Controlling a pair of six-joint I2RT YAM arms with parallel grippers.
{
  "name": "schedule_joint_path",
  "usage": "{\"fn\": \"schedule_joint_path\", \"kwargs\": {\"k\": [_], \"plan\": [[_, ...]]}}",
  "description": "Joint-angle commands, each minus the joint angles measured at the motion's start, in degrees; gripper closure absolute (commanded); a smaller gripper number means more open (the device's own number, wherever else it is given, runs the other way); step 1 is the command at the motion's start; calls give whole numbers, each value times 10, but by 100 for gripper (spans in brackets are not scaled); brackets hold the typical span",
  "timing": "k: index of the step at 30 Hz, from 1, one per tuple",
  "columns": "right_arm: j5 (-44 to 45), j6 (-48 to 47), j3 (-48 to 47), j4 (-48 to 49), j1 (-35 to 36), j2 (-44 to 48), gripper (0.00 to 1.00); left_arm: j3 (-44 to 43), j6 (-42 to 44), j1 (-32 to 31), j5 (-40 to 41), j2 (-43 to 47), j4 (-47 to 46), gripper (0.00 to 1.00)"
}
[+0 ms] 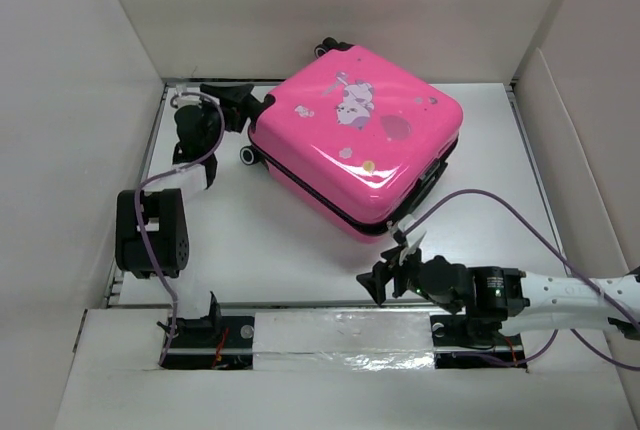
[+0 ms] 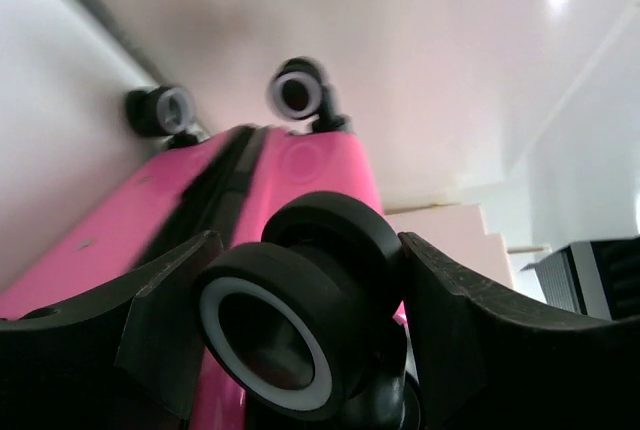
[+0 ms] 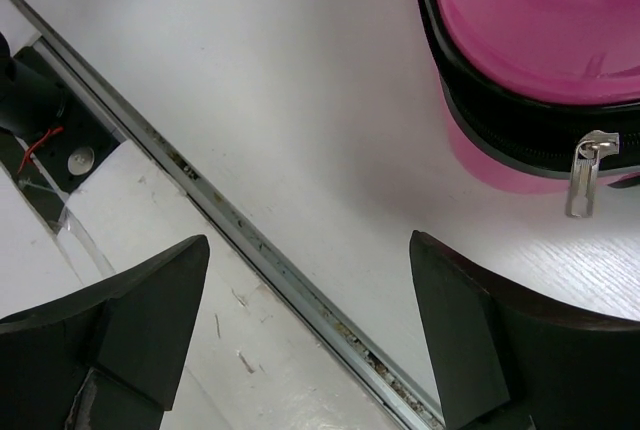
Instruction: Pack the luggage
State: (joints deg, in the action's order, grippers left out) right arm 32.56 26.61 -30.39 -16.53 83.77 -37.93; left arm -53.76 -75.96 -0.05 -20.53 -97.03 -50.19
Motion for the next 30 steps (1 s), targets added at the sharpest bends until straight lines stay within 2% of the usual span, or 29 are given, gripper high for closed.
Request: {"fn": "schedule_joint_path", "kwargs": {"k": [1,2,3,7,12,14,15,16,19,24,25,28,29,30], "plan": [[16,5,-32,-5,6,6,12,-143,19,-20,-25,96,-32,93],[22,3,-35,-8,6,6,12,-155,66,-20,-13,112,22,94],[25,1,-39,-9,11,6,12,-153,69,-20,-3,120,19,94],[47,9,-44,-24,11,8,12,-111,49,-20,-14,119,-1,95],[76,34,-60,-73,11,29,15,-99,-6,-25,-42,51,-64,94],[91,54,-56,-89,11,43,25,-104,-4,-25,-41,35,-57,94],[107,63,-54,-100,11,48,34,-102,-2,-25,-39,33,-51,94],[113,68,-50,-103,11,60,55,-96,2,-25,-35,32,-48,94],[124,90,-34,-104,11,72,81,-83,18,-25,-31,28,-45,95],[136,116,-27,-123,11,64,82,-64,38,-25,-20,34,-37,96],[138,119,-28,-128,11,64,78,-70,47,-25,-18,35,-28,94],[166,145,-44,-170,11,66,71,-146,99,-25,-7,45,39,65],[173,158,-48,-181,11,68,71,-159,113,-25,-1,61,53,49],[188,171,-53,-193,11,74,71,-174,128,-25,8,74,76,43]]}}
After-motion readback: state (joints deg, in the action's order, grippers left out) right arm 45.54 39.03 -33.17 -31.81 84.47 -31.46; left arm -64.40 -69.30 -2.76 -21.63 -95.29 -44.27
